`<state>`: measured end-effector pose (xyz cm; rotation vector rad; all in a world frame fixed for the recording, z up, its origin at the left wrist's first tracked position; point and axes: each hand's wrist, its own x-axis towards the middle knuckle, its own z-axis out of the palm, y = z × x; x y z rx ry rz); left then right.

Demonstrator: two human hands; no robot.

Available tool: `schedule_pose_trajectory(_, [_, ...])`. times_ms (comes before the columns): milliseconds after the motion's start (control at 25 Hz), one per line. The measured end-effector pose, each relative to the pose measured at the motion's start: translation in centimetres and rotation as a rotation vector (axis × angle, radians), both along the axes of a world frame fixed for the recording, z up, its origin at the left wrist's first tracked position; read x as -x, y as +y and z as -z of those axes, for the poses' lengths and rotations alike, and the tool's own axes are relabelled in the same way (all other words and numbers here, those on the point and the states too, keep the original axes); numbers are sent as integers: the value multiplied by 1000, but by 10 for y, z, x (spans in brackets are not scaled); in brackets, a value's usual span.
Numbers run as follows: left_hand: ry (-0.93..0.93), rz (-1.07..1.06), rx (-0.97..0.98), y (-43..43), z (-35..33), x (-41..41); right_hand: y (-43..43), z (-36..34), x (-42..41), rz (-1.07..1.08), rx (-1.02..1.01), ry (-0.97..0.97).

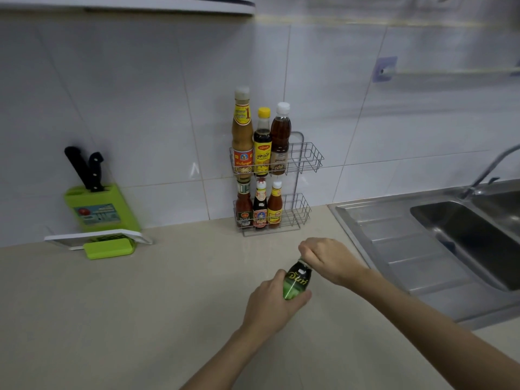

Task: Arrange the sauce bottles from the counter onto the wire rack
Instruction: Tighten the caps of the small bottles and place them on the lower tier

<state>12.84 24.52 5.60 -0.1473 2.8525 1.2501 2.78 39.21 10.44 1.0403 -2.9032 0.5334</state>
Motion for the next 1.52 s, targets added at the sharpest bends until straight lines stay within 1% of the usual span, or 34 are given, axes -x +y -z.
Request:
schedule_pose_trajectory(80, [-12,-67,-136,-7,-3,16,-6,7,3,148,257,-261])
schedule_pose_trajectory(160, [-28,-109,-299,-12,-4,31,-15,13,6,203,485,-529])
schedule_pose_trajectory(240, [-52,-88,-372,-16,-2,45,-22,16,17,211,602,-674])
schedule_pose_trajectory(320, [-99,-24,-410,-22,3,60,-25,17,31,232,648,-712])
schedule_pose_trajectory(400, [-153,43,-421,-34,11,78,-28,20,51,277,668,-689])
schedule_pose_trajectory(480, [-145,35,-406,-54,22,98,-29,23,76,345,680,-605])
schedule_pose_trajectory(560, [-122,-109,-409,-81,36,116,-29,26,101,400,706,-476])
schedule_pose_trajectory(680, [-145,-361,-473,-119,52,144,-26,37,145,466,726,-271])
schedule_pose_trajectory(800, [-123,-525,-579,-141,62,170,-23,50,182,511,772,-170])
schedule_pose_trajectory(920, [-113,-626,-663,-145,69,191,-23,67,208,501,820,-146])
schedule_pose_trajectory(1000, [-133,-611,-706,-142,70,200,-27,77,219,460,800,-150])
schedule_pose_trajectory(1120, [-152,-556,-754,-134,70,210,-33,93,233,387,717,-184])
schedule_pose_trajectory(1280, [-128,-449,-740,-122,65,213,-43,101,242,270,566,-213])
schedule_pose_trajectory(1360, [-132,-419,-731,-120,66,213,-49,102,246,244,502,-257])
schedule_pose_trajectory(1520, [-145,-375,-682,-121,68,214,-51,95,253,227,466,-347])
